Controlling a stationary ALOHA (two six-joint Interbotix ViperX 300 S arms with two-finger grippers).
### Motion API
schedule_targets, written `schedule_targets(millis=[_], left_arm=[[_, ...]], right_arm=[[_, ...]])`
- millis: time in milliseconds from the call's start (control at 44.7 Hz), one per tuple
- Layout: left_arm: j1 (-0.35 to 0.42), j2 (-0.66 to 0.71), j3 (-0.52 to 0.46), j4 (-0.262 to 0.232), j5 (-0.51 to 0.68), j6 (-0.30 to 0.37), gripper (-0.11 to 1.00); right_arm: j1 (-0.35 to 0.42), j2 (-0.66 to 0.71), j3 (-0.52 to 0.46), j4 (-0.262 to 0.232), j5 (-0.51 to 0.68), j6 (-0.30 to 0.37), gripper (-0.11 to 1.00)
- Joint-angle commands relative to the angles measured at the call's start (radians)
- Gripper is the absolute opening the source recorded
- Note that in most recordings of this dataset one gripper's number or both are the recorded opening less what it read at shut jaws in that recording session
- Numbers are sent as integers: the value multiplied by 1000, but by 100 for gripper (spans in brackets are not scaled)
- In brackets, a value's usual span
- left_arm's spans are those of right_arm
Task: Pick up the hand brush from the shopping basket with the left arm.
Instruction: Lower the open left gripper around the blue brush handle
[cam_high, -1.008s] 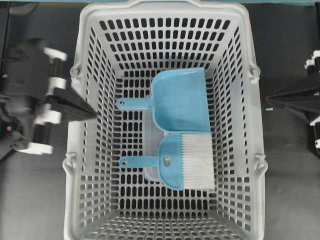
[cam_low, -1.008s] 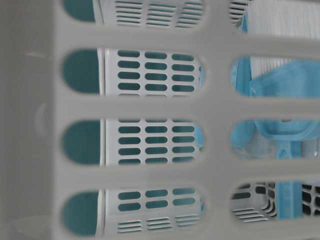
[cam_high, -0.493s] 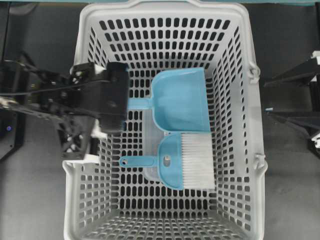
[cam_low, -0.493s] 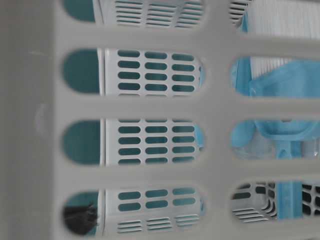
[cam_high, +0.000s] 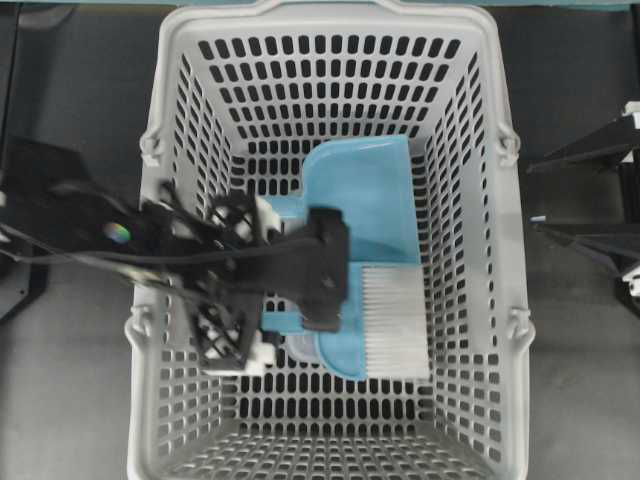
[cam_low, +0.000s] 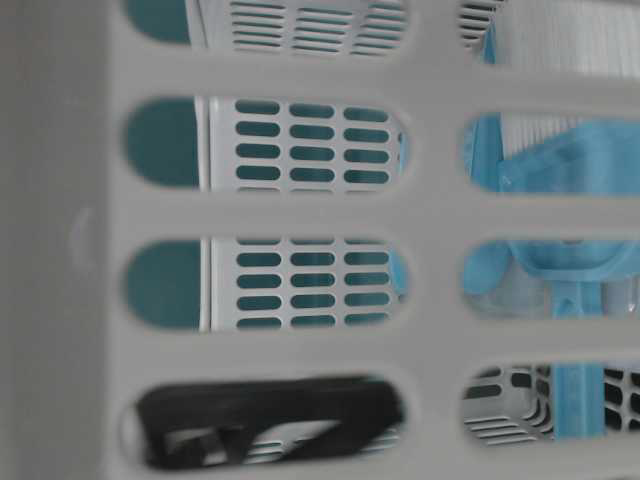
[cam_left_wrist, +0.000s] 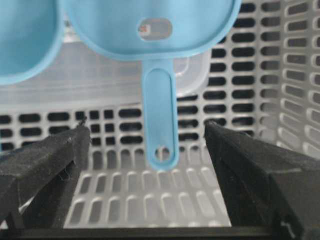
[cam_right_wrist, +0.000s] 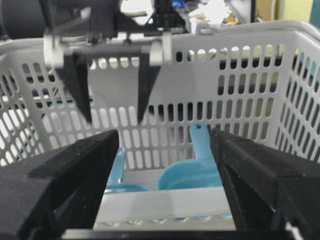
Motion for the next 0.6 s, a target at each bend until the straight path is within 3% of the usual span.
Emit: schedule_targets(millis=[0, 358, 582], left_arm=[[-6, 31, -11, 3, -5, -6, 90], [-9, 104, 32, 3, -37, -38, 90], [-11, 144, 101, 3, -138, -37, 90]], right_arm=[[2, 5, -11, 2, -6, -2, 71], [2, 5, -5, 2, -6, 2, 71], [2, 5, -2, 2, -6, 2, 71]])
